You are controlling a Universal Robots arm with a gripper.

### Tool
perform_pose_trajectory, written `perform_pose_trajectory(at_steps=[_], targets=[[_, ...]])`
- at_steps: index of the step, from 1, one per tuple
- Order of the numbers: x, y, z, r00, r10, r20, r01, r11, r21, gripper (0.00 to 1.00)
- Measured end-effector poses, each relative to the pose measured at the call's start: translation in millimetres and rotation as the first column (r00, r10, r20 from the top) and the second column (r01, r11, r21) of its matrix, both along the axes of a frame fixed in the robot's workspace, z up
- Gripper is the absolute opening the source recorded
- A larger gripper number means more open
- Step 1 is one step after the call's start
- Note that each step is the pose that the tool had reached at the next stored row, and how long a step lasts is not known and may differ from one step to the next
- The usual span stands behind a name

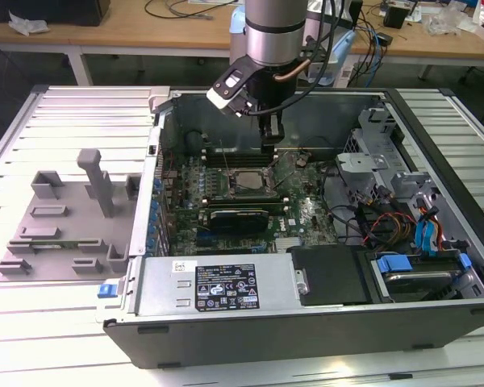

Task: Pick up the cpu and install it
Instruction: 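Close the cpu cover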

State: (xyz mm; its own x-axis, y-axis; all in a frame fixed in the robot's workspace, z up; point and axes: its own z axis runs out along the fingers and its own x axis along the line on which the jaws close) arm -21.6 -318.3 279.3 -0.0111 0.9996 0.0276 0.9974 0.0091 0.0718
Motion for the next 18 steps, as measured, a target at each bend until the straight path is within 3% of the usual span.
perform_pose_trajectory(at_steps=[8, 12, 15, 18], targets=[[0.8, 0.0, 0.0, 1.0000, 0.000, 0.0000, 0.000, 1.0000, 0.0000, 0.11], [8.5, 0.0, 0.0, 1.0000, 0.000, 0.0000, 0.000, 1.0000, 0.0000, 0.11], [18.3, 0.0, -0.1, 1.0000, 0.000, 0.0000, 0.000, 1.0000, 0.0001, 0.11], [41.8, 0.0, -0.4, 1.0000, 0.000, -0.0005, 0.000, 1.0000, -0.0001, 0.11]])
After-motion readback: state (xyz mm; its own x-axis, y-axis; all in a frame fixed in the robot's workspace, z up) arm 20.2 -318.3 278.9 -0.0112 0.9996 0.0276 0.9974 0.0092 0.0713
